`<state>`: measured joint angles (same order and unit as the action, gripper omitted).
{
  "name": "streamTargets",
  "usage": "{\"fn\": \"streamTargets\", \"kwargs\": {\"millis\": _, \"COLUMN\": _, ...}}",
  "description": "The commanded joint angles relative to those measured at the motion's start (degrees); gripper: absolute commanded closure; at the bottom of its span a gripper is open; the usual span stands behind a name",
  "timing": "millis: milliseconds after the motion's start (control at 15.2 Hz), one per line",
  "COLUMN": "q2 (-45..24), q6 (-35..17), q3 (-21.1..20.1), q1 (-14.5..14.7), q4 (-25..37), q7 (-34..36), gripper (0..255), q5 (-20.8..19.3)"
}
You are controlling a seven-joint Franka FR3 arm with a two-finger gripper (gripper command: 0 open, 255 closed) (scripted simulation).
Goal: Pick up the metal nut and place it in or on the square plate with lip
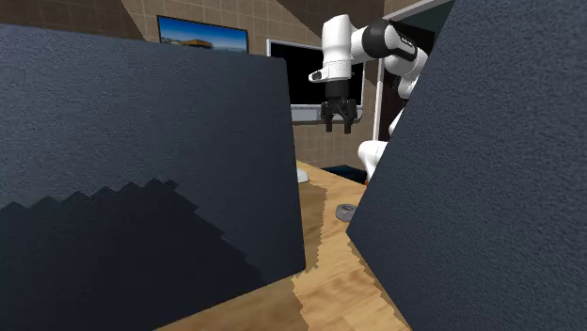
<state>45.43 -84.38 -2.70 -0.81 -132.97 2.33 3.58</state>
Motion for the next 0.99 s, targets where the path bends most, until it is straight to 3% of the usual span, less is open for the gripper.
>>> {"fn": "streamTargets", "kwargs": {"millis": 0, "q2": 0.0, "q6": 0.0, "q3": 0.0, "q1": 0.0, "q4": 0.0, "q7": 0.0, "gripper": 0, "q5": 0.0}}
{"fn": "streamTargets", "kwargs": {"millis": 462, "q2": -9.7, "q6": -7.8, "q3": -7.2, "q1": 1.8, "q4": 3.2, "q7": 6.7, "gripper": 0, "q5": 3.7}}
{"fn": "streamTargets", "kwargs": {"millis": 924, "q2": -21.7, "q6": -14.5, "q3": -14.1, "q1": 2.8, "q4": 9.8, "q7": 13.7, "gripper": 0, "q5": 4.3}}
